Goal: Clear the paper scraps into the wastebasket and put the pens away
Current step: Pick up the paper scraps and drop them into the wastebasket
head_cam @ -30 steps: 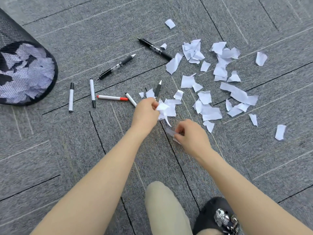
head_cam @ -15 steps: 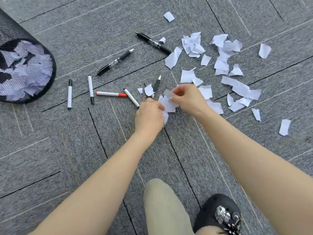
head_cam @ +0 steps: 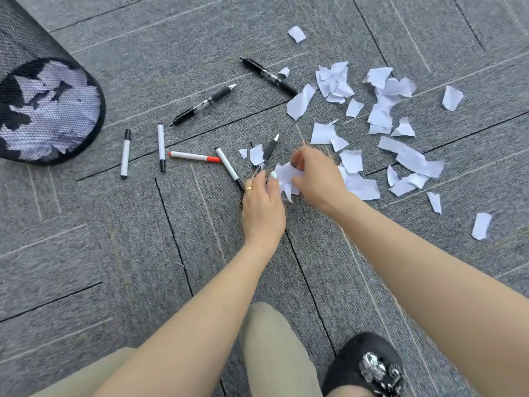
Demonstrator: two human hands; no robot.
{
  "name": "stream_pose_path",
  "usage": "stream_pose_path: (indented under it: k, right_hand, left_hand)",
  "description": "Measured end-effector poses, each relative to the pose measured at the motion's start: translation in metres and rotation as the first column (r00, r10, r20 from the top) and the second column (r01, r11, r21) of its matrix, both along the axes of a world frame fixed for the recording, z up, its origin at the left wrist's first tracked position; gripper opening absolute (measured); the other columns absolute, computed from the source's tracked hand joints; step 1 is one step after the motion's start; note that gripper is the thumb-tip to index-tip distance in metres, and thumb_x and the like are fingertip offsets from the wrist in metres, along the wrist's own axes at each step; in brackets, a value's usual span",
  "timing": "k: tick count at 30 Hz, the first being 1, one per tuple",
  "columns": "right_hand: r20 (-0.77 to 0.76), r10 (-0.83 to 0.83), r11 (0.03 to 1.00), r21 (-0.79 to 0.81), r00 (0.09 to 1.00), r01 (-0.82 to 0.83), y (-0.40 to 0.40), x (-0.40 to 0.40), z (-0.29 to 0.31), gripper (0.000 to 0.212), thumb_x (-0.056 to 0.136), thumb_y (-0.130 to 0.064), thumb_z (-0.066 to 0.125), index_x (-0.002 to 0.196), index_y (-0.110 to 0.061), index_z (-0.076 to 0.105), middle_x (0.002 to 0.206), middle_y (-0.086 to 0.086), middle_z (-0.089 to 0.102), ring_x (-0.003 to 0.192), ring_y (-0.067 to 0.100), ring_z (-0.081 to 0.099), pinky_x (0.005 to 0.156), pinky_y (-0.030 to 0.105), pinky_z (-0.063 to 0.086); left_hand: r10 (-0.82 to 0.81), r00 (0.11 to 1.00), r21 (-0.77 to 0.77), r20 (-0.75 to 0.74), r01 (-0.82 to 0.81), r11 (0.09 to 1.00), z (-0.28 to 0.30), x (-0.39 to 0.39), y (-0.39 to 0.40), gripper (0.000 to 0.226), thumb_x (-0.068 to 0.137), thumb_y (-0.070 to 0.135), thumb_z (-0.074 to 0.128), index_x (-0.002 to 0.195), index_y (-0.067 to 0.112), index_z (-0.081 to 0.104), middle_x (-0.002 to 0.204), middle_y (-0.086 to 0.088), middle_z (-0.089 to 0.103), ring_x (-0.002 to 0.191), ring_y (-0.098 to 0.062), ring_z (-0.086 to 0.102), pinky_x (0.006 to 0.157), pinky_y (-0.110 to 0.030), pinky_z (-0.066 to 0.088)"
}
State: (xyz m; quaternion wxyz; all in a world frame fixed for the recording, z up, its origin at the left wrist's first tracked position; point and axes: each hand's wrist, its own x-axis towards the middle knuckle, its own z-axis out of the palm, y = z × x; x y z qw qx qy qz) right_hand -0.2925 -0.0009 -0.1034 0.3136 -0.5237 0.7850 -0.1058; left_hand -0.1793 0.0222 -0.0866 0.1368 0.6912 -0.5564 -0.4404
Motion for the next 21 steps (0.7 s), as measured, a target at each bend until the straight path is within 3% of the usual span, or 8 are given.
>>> stream_pose_path:
  k: [3, 7, 11, 14, 18, 21]
  right_hand:
    - [-0.026, 0.008, 0.999, 0.041, 1.0, -0.007, 0.002, 0.0, 0.001, 0.022, 0.079, -0.007, 0.053, 0.099, -0.015, 0.061, 0.102, 0.008, 0.064, 0.096, 0.03, 0.059, 0.076, 0.035, 0.045]
    - [-0.063, 0.001, 1.0, 0.01, 0.998, 0.0, 0.005, 0.001, 0.0, 0.018, 0.08, -0.01, 0.056, 0.095, -0.013, 0.064, 0.108, 0.012, 0.055, 0.099, 0.033, 0.054, 0.077, 0.036, 0.043]
    - [-0.003, -0.039, 0.998, -0.056, 0.999, 0.039, 0.013, 0.004, 0.0, 0.015, 0.079, -0.007, 0.055, 0.093, -0.01, 0.061, 0.107, 0.011, 0.053, 0.095, 0.031, 0.054, 0.074, 0.037, 0.046]
    - [0.051, -0.098, 0.993, -0.068, 0.994, 0.101, 0.019, 0.009, -0.002, 0.021, 0.08, -0.007, 0.053, 0.101, -0.012, 0.056, 0.107, 0.008, 0.057, 0.094, 0.028, 0.055, 0.075, 0.038, 0.045]
    - [0.048, -0.142, 0.99, -0.007, 0.989, 0.143, 0.017, 0.008, -0.002, 0.018, 0.078, -0.009, 0.053, 0.094, -0.014, 0.057, 0.086, 0.002, 0.058, 0.088, 0.029, 0.058, 0.07, 0.036, 0.045]
    - [0.004, -0.113, 0.994, -0.016, 0.994, 0.113, 0.016, 0.006, -0.001, 0.012, 0.079, -0.011, 0.055, 0.089, -0.012, 0.06, 0.097, 0.009, 0.058, 0.09, 0.031, 0.056, 0.071, 0.037, 0.044]
  left_hand:
    - [-0.01, 1.0, -0.026, 0.005, 0.01, 1.0, -0.006, 0.005, 0.0, 0.03, 0.098, 0.023, 0.038, 0.118, 0.011, 0.057, 0.123, -0.007, 0.052, 0.112, -0.028, 0.051, 0.098, -0.039, 0.041]
    - [-0.091, 0.993, -0.039, 0.071, 0.094, 0.995, -0.007, 0.005, -0.003, 0.024, 0.088, 0.018, 0.056, 0.112, 0.014, 0.058, 0.119, -0.006, 0.047, 0.103, -0.03, 0.055, 0.089, -0.045, 0.047]
    - [-0.11, 0.974, 0.021, 0.197, 0.109, 0.994, -0.001, -0.005, -0.006, 0.04, 0.084, 0.016, 0.061, 0.12, 0.009, 0.044, 0.128, -0.012, 0.041, 0.107, -0.036, 0.052, 0.085, -0.048, 0.045]
    - [-0.122, 0.951, 0.037, 0.283, 0.116, 0.993, -0.002, -0.011, -0.006, 0.039, 0.086, 0.016, 0.057, 0.121, 0.009, 0.042, 0.13, -0.012, 0.042, 0.111, -0.036, 0.052, 0.083, -0.047, 0.043]
    - [-0.11, 0.947, 0.064, 0.302, 0.095, 0.993, -0.001, -0.015, -0.005, 0.038, 0.086, 0.019, 0.058, 0.118, 0.008, 0.042, 0.126, -0.013, 0.051, 0.118, -0.033, 0.049, 0.088, -0.045, 0.041]
    - [-0.084, 0.94, 0.062, 0.329, 0.067, 0.996, -0.002, -0.015, -0.005, 0.037, 0.084, 0.021, 0.061, 0.116, 0.009, 0.047, 0.126, -0.012, 0.05, 0.118, -0.032, 0.047, 0.092, -0.043, 0.04]
